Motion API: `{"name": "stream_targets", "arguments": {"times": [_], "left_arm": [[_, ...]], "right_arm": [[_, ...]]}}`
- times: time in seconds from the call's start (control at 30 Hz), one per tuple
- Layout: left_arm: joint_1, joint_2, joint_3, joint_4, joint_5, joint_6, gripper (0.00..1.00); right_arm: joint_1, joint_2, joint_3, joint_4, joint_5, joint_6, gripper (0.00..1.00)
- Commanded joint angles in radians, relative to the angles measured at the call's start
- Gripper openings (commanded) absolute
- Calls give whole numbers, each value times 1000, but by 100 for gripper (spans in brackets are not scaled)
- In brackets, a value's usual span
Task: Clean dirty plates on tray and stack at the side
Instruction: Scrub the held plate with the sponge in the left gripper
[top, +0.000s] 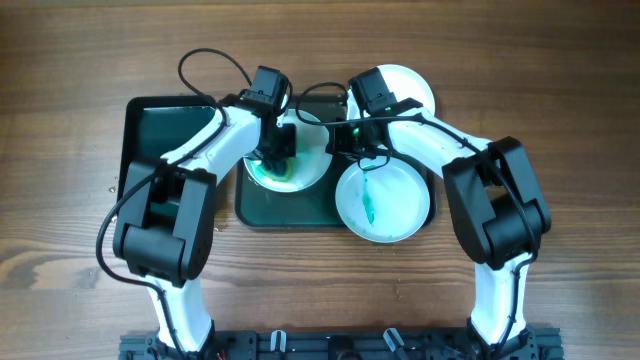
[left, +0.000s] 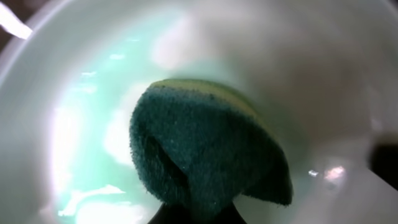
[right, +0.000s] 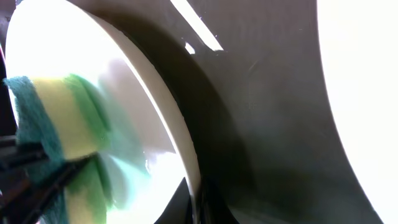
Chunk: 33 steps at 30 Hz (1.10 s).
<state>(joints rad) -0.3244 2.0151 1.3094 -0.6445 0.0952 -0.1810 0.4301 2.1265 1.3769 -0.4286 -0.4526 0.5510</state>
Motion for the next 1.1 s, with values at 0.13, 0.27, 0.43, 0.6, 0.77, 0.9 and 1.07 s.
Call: {"name": "stream_targets", "arguments": {"times": [0.13, 0.27, 0.43, 0.6, 0.77, 0.9, 1.07], "left_arm": [[-11, 100, -109, 70, -502, -338, 4], [-19, 100, -107, 80, -615, -393, 4], [-55, 100, -107, 187, -189, -169, 4], [-74, 100, -107, 113, 335, 107, 4], [-63, 100, -107, 50, -29, 8, 4], [-64, 100, -107, 49, -556, -280, 4], [-64, 100, -107, 69, -714, -404, 4]], "right_arm": [[-18, 17, -5, 10, -20, -9, 4], [-18, 17, -5, 11, -20, -8, 4], [-18, 17, -5, 13, -18, -9, 4], [-18, 17, -5, 13, -17, -9, 4], [-18, 17, -5, 11, -17, -9, 4], [-18, 17, -5, 10, -17, -9, 4], [-18, 17, -5, 9, -16, -9, 4]]}}
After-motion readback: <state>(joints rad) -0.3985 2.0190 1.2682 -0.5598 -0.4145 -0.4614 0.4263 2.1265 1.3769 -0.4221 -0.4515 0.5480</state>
